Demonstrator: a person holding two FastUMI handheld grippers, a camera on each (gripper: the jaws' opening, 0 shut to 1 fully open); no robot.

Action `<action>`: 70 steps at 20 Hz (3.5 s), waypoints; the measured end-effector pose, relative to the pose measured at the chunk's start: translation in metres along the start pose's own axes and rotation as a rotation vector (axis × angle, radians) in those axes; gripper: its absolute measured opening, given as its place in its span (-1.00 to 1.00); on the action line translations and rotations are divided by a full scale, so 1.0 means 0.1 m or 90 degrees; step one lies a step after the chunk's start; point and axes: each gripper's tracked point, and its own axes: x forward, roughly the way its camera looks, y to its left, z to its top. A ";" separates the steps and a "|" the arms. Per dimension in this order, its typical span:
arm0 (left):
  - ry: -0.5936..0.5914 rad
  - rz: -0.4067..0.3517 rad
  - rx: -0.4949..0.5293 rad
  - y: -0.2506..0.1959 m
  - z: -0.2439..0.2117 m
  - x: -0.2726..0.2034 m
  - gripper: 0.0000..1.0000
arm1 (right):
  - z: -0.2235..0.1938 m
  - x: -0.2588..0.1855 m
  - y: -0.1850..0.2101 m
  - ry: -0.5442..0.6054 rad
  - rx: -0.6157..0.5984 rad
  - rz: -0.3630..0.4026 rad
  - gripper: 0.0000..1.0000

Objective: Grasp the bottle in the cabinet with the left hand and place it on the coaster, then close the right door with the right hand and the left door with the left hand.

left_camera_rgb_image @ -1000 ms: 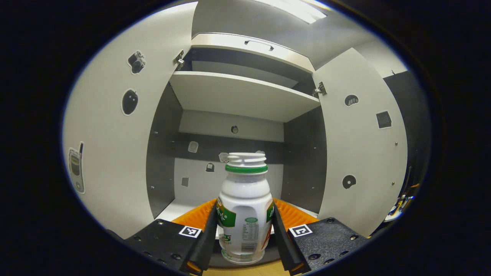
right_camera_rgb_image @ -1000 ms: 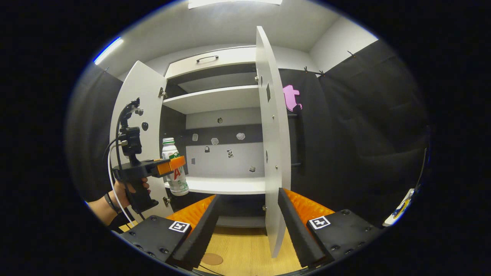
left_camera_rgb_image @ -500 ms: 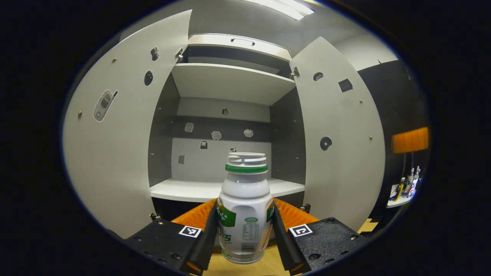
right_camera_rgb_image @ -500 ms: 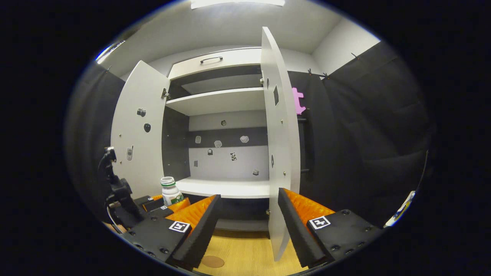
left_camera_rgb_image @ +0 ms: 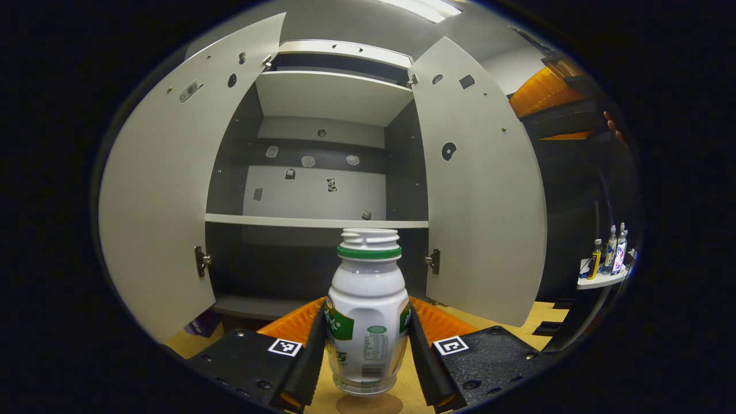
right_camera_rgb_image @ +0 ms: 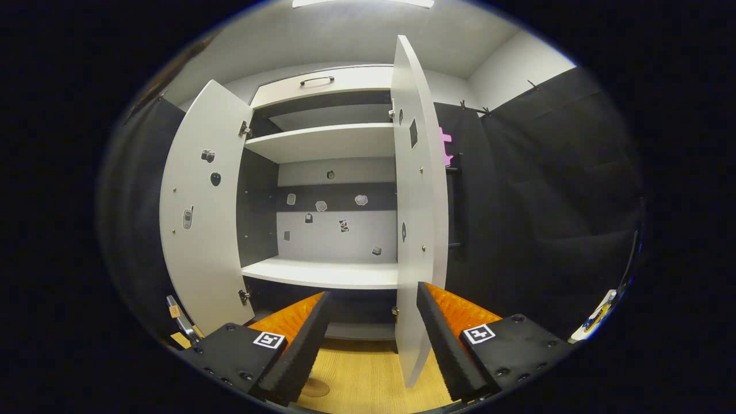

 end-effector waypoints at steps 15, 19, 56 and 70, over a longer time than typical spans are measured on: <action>-0.002 0.061 0.038 -0.12 -0.87 -0.19 0.38 | -0.10 0.07 -0.01 0.042 -0.017 -0.006 0.93; 0.014 0.089 0.017 0.01 -1.01 -0.22 0.39 | -0.09 0.05 0.01 0.042 -0.039 -0.008 0.92; -0.032 0.118 -0.046 0.64 1.75 -0.35 0.89 | 0.82 -0.02 -1.63 -0.069 0.038 -0.143 0.93; -0.020 0.157 -0.064 0.92 1.68 -0.44 0.90 | 1.18 0.61 -1.75 -0.067 0.027 -0.108 0.92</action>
